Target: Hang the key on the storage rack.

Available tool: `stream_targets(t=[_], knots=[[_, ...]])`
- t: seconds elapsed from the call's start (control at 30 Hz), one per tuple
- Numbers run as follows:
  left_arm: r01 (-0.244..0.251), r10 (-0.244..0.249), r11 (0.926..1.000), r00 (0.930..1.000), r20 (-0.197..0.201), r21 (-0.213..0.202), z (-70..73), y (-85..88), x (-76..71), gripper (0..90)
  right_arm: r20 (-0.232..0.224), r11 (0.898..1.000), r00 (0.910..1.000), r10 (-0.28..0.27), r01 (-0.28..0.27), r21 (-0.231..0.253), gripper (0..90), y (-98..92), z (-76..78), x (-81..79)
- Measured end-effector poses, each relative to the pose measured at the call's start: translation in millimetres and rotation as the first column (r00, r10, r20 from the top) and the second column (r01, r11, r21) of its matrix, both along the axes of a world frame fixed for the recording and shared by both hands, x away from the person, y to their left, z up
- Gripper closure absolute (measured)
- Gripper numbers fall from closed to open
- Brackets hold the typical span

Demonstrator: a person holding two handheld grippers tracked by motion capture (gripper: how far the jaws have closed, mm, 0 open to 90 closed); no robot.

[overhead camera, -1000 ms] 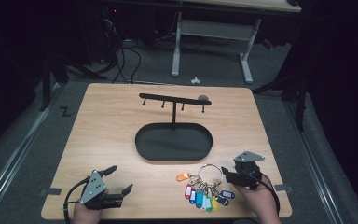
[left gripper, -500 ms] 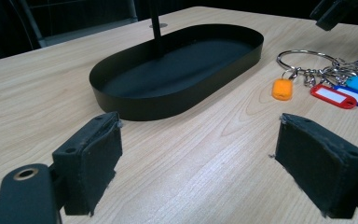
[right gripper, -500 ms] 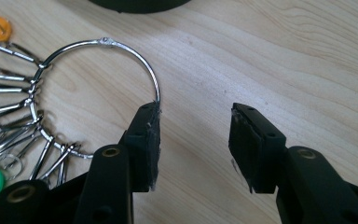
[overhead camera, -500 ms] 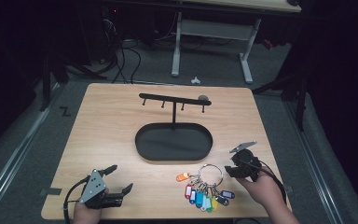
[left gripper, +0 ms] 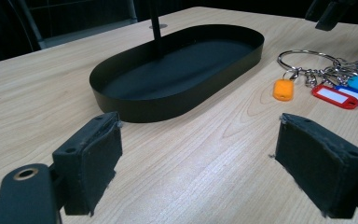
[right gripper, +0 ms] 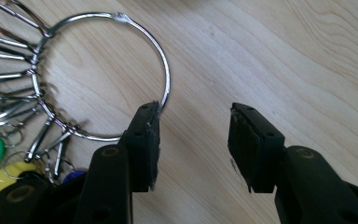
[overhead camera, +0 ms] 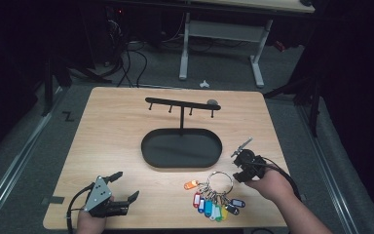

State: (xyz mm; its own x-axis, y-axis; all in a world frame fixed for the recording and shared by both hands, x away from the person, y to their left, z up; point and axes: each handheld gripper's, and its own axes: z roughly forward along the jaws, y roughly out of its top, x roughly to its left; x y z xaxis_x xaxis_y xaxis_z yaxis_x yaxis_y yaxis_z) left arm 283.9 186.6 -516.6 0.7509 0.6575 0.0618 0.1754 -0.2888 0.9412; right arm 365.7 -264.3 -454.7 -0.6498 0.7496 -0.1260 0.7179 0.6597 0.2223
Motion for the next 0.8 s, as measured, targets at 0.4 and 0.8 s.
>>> stream_targets(t=[0.4, 0.8], knots=[[0.006, -0.006, 1.0000, 1.0000, 0.000, 0.002, 0.3, -1.9, 0.8, 15.0, -0.085, 0.995, 0.9919, 0.094, -0.097, -0.024, 57.3, 28.3, -8.5, 21.5], [0.012, -0.012, 0.9999, 0.9999, -0.006, -0.001, 0.1, -1.4, 0.4, 15.0, -0.170, 0.982, 0.9743, 0.148, -0.165, -0.092, 65.0, 58.9, -29.1, 46.0]])
